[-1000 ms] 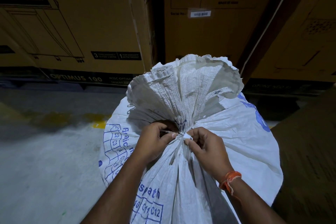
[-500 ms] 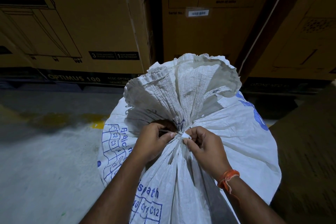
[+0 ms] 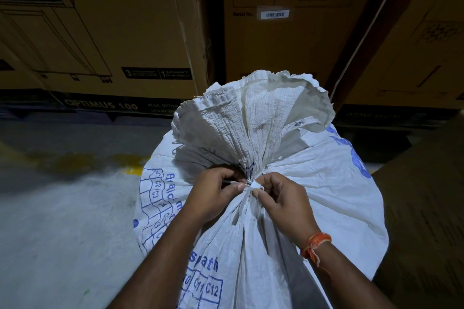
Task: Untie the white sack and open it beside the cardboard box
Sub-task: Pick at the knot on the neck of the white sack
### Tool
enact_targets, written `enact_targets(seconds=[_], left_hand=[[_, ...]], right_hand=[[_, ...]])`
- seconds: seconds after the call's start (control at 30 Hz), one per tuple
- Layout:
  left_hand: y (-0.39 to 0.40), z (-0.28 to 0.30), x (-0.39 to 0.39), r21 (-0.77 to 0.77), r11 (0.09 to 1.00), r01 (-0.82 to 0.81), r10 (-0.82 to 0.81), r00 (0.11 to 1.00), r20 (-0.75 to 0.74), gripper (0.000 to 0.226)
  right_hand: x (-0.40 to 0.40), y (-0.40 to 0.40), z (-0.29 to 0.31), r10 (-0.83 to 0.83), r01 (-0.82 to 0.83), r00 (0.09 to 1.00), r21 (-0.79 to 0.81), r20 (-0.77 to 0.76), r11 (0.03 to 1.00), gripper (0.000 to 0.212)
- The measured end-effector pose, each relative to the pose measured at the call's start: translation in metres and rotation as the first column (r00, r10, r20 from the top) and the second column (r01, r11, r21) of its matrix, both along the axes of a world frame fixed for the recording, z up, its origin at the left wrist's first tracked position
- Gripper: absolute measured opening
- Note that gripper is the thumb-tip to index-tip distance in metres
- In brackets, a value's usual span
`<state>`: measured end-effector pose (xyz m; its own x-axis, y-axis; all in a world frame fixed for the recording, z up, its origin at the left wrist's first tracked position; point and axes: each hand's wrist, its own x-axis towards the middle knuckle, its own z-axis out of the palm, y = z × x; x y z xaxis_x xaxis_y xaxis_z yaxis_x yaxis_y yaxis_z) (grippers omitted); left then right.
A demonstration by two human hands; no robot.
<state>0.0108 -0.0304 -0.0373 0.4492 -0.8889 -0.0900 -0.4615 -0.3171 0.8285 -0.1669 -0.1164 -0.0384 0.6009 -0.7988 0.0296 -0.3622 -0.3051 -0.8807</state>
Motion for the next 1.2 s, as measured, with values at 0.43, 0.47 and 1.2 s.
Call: enact_targets(seconds=[0.43,0.47,1.2], left_hand=[[0.0034,-0.0004,0.0059,0.036,0.997,-0.068,0.068,0.998,0.012,0.009],[0.0036,-0.0001,0.0063,0.026,0.998,-0.061,0.060,0.998,0.020,0.007],[0.0024,0.0000,-0.0007,0.003,0.994,-0.111,0.111,0.994,-0.023,0.027]], right_hand=[[0.0009,-0.0002,-0.0010,0.006,-0.006,1.000,-0.009,0.007,1.000,0.007],[0.0009,-0.0002,-0.0012,0.006,-0.006,1.000,-0.010,0.006,1.000,0.007],[0.0054,0.0038,0.0007,-0.040,0.040,0.999,0.022,0.027,0.999,0.008]])
